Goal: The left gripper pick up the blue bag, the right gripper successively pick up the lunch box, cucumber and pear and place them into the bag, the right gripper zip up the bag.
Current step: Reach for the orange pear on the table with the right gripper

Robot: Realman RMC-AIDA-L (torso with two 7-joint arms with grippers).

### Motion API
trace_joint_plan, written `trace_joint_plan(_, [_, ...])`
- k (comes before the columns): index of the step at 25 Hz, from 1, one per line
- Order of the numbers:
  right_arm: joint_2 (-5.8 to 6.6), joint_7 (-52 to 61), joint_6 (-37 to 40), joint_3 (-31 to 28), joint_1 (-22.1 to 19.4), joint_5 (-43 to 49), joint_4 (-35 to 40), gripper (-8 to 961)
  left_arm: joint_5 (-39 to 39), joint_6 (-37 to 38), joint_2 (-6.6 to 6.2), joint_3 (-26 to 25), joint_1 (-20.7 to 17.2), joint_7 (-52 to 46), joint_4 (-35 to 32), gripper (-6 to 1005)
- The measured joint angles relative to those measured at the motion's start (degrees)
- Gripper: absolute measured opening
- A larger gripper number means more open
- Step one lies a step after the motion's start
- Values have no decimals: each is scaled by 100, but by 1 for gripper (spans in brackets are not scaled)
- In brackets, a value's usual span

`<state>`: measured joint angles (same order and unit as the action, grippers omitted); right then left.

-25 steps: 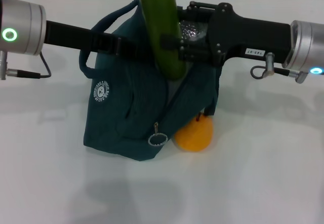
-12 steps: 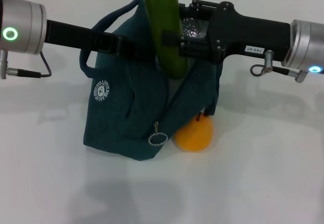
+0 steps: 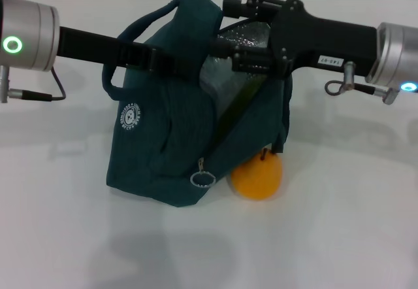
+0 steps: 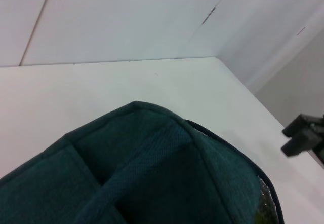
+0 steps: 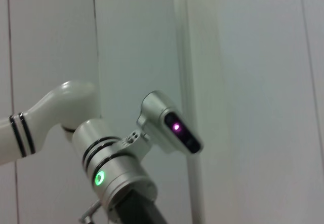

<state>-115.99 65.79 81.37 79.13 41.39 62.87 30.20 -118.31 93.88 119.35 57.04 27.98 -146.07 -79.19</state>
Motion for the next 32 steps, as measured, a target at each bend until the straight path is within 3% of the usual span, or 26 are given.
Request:
trace_joint_plan(5, [119, 223, 46, -252, -158, 24, 181, 718, 2, -2, 0, 0, -34, 7, 4, 46])
trace_joint_plan(11, [611, 636, 67, -304, -694, 331, 855, 719, -5, -3, 1, -171, -142, 120, 30, 46])
trace_joint_plan(13, [726, 781, 146, -310, -831, 507, 980, 719, -4, -3, 5, -280, -173, 199, 144, 46])
trace_joint_plan(16, [781, 850, 380, -314, -1079, 692, 1133, 719, 25, -39, 9, -423, -186, 328, 398, 46])
trace_joint_plan(20, [639, 834, 518, -316, -1370, 1126, 1370, 718, 29, -94, 8, -577, -202, 458, 628, 46])
trace_joint_plan(23, [449, 813, 548, -316, -1489, 1576, 1472, 718, 30, -118, 13, -655, -222, 511, 683, 46])
trace_joint_plan(29, [166, 603, 482, -320, -1552, 2002, 1360, 718, 30, -143, 8, -717, -233, 575, 813, 46])
trace_joint_plan(32, [82, 467, 378, -320, -1583, 2101, 1294, 719, 30, -143, 6, -721, -232, 587, 827, 46])
